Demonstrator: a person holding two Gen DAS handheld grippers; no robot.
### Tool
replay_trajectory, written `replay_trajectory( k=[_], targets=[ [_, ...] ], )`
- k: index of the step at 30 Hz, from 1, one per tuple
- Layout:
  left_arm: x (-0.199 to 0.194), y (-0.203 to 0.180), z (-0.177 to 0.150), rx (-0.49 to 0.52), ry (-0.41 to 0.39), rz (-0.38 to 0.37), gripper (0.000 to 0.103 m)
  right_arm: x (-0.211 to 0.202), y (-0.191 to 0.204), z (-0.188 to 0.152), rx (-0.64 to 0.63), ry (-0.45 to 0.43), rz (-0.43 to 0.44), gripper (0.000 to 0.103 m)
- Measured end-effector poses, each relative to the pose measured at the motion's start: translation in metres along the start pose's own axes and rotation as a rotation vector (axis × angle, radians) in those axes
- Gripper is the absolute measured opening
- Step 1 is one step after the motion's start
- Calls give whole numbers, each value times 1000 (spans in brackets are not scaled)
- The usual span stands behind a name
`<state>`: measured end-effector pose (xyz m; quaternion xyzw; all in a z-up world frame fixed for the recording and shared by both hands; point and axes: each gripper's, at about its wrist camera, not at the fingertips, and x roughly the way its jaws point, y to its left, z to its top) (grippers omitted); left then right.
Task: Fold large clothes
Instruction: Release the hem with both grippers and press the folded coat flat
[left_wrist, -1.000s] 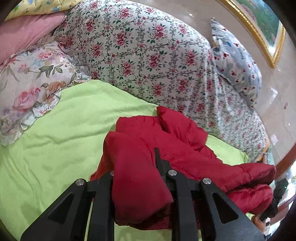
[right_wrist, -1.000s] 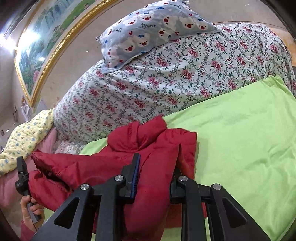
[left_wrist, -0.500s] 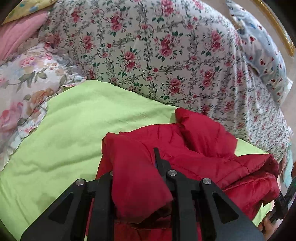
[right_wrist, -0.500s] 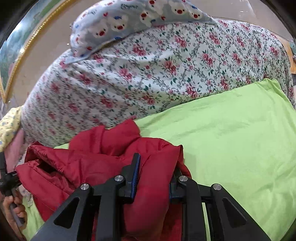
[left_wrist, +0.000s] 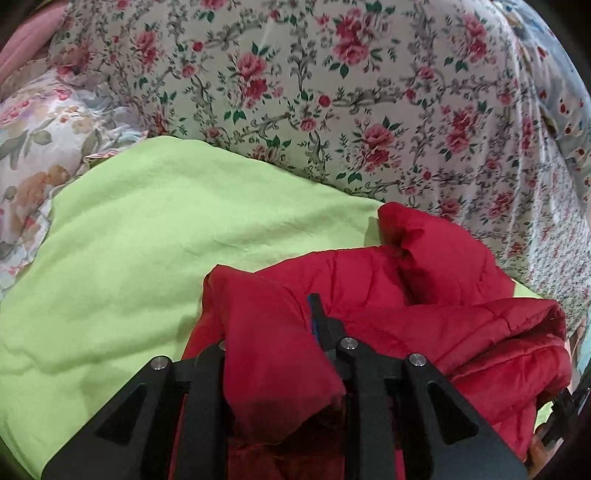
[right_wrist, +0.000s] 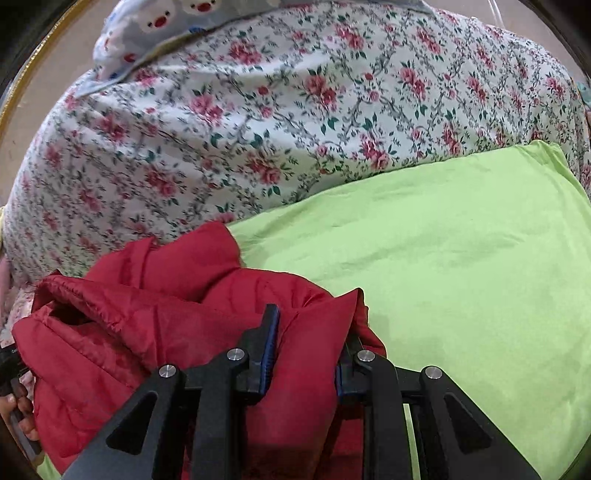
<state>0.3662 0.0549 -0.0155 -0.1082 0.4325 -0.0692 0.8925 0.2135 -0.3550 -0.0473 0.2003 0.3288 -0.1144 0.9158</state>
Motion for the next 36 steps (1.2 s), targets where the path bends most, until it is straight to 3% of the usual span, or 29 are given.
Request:
replay_trajectory(
  k=[7,11,19,23,28,32,36],
  targets=[
    [27,-1,9,-8,32,2,22,27,-2,3,29,36,-11,22],
    [22,-3,9,-3,33,11,22,37,1,2,18,43,-34,21],
    [-54,10,-13,-21,-78,-53,42,40,0,1,14,49,-23,22],
    [-96,9,-31,-4,-134,-102,43,42,1,2,17,52,-24,22],
    [-107,-21,-56,123,-91,-184,44,46,2,5,25,60,-22,22],
    [-74,-47,-69,217,-10,-95,44,44,1,5,30,57,-11,25],
    [-45,-54,-65,248,3,-19,48,26,1,6,40,21,11,32]
  ],
)
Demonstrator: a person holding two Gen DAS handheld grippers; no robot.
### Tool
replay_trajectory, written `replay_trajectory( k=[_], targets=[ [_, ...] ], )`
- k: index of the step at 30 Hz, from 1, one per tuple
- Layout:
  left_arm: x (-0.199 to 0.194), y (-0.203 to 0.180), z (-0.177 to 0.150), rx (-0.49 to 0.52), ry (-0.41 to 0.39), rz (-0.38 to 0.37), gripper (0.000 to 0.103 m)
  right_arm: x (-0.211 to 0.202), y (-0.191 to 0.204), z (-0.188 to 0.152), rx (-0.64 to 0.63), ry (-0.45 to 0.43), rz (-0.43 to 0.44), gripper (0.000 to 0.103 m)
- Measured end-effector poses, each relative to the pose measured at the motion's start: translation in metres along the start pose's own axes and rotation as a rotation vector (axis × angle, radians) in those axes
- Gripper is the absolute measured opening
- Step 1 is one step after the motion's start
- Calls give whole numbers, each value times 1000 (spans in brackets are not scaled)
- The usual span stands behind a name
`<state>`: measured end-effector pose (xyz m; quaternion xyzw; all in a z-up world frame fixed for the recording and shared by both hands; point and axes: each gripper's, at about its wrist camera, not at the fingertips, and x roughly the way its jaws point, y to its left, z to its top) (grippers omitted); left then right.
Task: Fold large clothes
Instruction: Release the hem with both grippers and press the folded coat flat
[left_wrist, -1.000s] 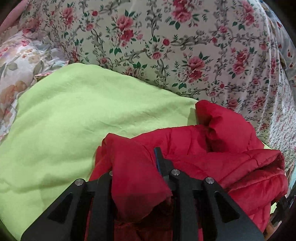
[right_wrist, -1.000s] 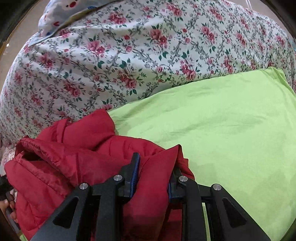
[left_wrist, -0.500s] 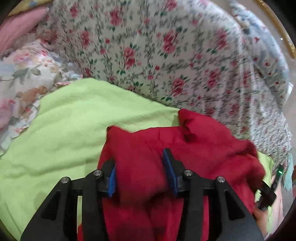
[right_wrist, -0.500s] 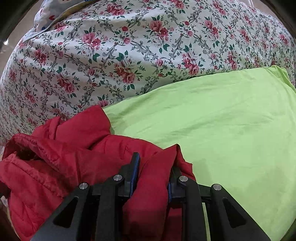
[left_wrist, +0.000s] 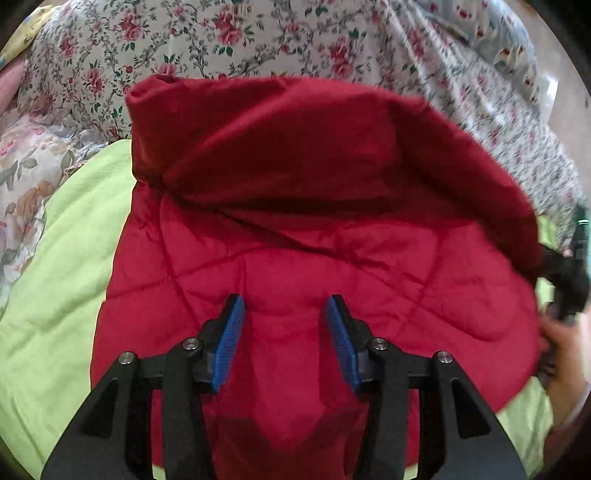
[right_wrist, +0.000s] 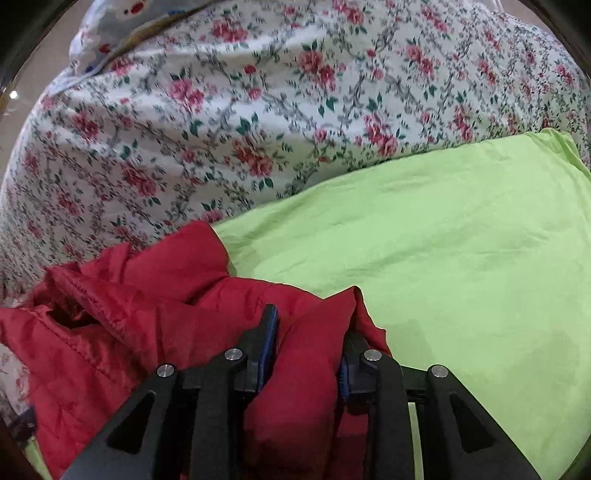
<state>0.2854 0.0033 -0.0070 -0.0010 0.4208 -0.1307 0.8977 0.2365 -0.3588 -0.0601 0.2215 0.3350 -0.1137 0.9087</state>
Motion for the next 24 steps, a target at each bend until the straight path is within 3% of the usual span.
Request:
replay_trajectory(
  k=[4,5,8,10,12,15,19,24],
  targets=[
    [8,4,6,-12,4,8,48,-50,5,-4,-2,-112,22,64],
    [10,5,8,-11,3,13,48,-70,8,-8,-16,-166,36,69],
    [16,3,11,-3,0,30,48,-104,25,-20,-81,-217,82,72],
    [19,0,11,0,-2,39,48,-108,43,-27,-153,-165,133,75],
    [21,-1,12,1,5,47,48,-92,69,-34,-258,-49,165,74],
    [16,2,14,10,11,43,48,-57,87,-40,-350,83,123,73],
    [14,19,12,9,0,43,38,-27,73,-34,-304,141,98,71],
    [33,42,23,-46,16,38,37,-3,64,-17,-232,176,84,71]
  ],
)
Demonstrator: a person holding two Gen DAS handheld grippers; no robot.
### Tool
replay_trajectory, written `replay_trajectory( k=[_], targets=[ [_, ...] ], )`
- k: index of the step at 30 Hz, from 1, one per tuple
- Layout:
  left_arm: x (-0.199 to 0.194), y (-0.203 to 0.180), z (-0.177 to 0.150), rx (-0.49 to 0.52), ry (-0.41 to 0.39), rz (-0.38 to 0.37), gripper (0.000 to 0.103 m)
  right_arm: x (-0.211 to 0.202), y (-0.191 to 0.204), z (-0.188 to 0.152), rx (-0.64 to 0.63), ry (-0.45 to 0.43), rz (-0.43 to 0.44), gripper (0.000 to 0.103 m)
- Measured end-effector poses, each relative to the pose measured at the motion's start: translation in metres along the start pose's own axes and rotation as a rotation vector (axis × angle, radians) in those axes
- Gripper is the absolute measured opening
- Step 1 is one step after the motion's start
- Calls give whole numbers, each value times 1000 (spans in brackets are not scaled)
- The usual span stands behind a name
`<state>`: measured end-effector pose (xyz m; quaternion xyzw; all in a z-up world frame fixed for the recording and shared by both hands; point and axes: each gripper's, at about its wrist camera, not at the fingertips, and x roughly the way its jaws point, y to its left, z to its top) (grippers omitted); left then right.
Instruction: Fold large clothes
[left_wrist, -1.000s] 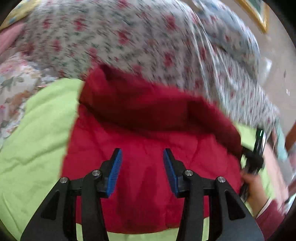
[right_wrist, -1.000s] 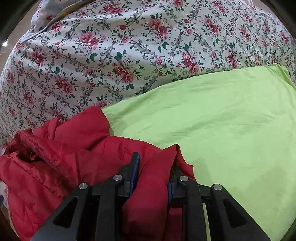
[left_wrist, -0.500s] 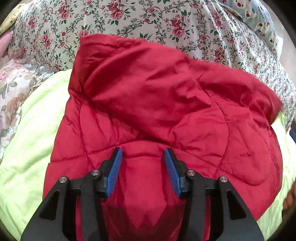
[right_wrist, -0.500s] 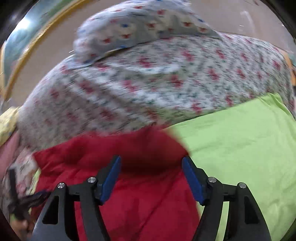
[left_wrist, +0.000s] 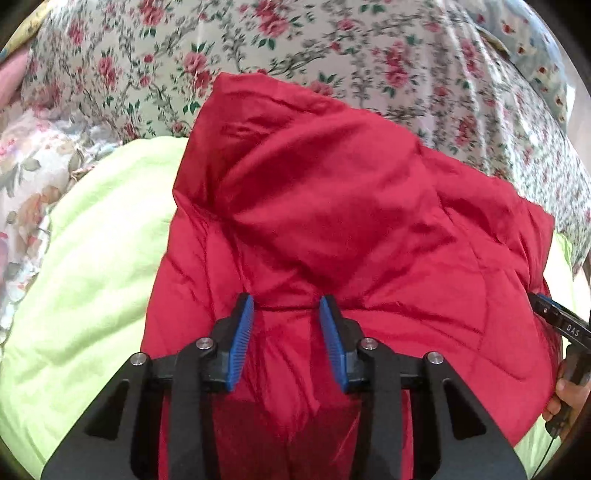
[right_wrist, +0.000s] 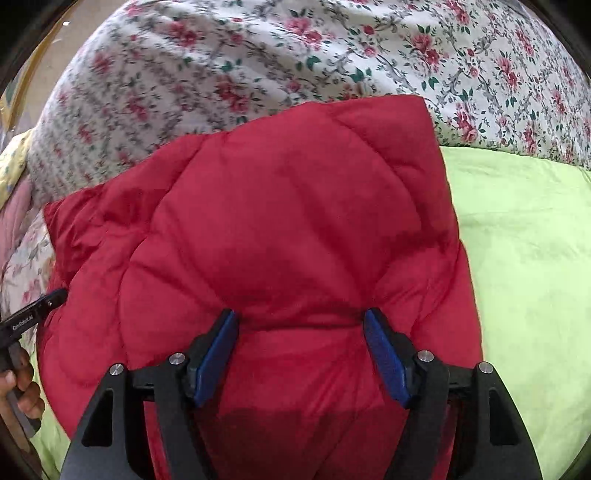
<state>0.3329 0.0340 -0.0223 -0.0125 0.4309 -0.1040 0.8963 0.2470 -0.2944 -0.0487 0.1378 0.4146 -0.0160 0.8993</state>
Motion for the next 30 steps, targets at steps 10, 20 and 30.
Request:
replay_trajectory(
  k=[10,20,30],
  targets=[
    [20,15,11,-56,11,1,37,20,-8,9,45,-10,-2,72],
    [-30,32,-5,-115,-43,-95,39,15,-12,5,59,-33,13,72],
    [-54,51,-30,-142,-89,-105,60,-37,-15,-15,99,-97,31,74]
  ],
)
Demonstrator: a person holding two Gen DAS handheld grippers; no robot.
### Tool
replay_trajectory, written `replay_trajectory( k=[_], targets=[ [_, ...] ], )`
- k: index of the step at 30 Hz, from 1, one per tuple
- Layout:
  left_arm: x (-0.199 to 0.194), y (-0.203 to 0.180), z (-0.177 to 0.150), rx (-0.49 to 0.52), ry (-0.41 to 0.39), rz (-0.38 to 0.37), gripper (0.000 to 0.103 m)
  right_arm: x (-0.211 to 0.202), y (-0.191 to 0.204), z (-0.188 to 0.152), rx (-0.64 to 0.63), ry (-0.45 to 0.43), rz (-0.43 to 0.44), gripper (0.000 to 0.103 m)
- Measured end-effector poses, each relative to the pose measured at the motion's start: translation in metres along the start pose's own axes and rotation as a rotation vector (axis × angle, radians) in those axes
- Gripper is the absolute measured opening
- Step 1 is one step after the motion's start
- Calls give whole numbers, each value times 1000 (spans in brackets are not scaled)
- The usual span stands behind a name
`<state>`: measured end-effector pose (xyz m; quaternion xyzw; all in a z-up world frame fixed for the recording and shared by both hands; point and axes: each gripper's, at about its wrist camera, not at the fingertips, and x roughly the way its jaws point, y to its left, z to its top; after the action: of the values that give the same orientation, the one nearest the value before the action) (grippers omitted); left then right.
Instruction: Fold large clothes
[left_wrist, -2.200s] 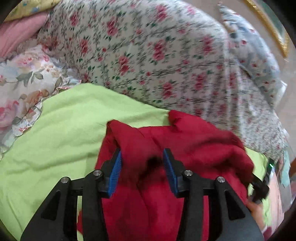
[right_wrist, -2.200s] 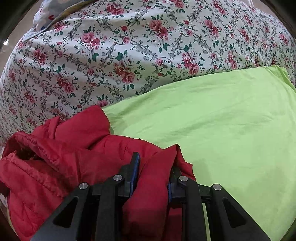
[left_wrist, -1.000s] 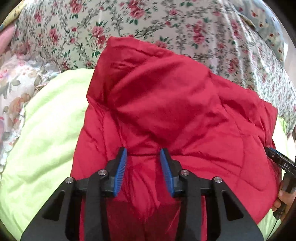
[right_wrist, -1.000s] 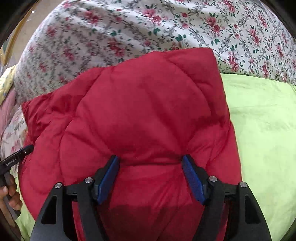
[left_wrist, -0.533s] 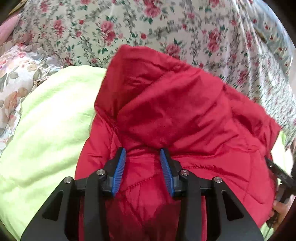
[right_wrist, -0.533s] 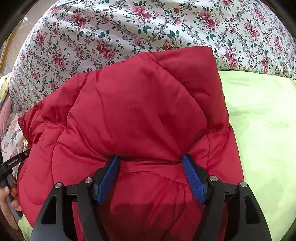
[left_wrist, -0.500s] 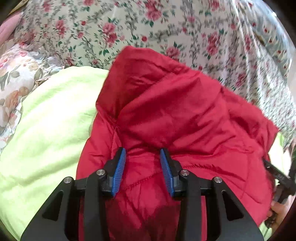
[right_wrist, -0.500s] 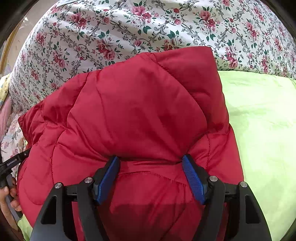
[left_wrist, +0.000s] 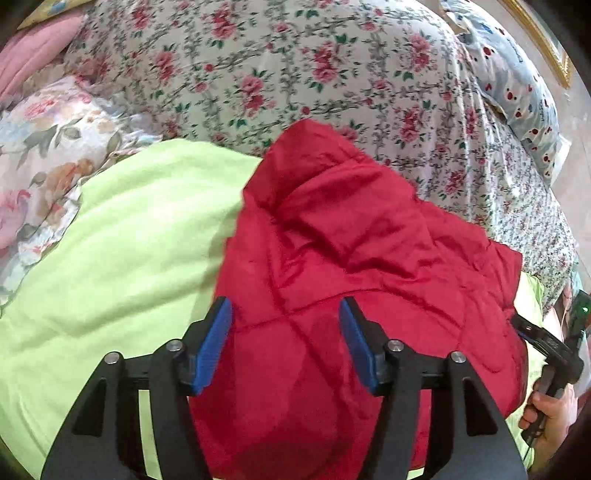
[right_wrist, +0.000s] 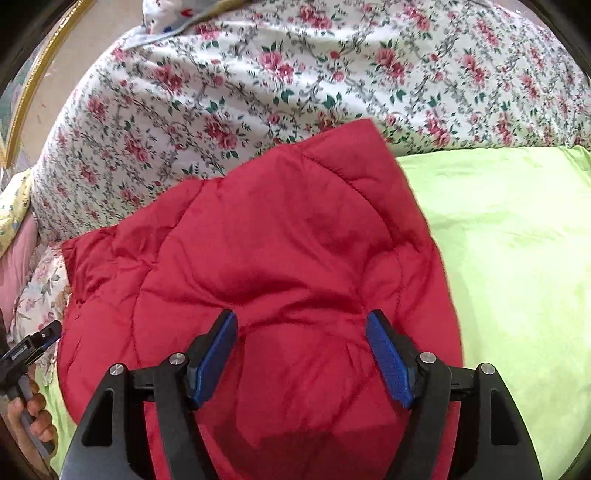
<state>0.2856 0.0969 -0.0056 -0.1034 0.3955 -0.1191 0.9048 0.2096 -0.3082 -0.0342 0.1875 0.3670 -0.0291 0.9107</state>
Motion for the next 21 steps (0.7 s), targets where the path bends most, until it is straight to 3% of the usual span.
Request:
replay_trajectory(
  k=[5,11,14,18,21],
  targets=[
    [6,18,-7,-60,27,-20,60,-17,-11,-6,0,-5,-3,74],
    [13,42,-12,-184,65,-150,67,-28,-32,-14,21,-7,-36,77],
    [20,53,-16,-241,87,-213,74,-28,-54,-20,105,8,5,87],
    [33,61,-21,-296,126,-272,77,-18,-78,-30,218,42,79,87],
    [39,64,-23,-324,148,-301,84,-7,-91,-38,289,69,133,88]
  ],
)
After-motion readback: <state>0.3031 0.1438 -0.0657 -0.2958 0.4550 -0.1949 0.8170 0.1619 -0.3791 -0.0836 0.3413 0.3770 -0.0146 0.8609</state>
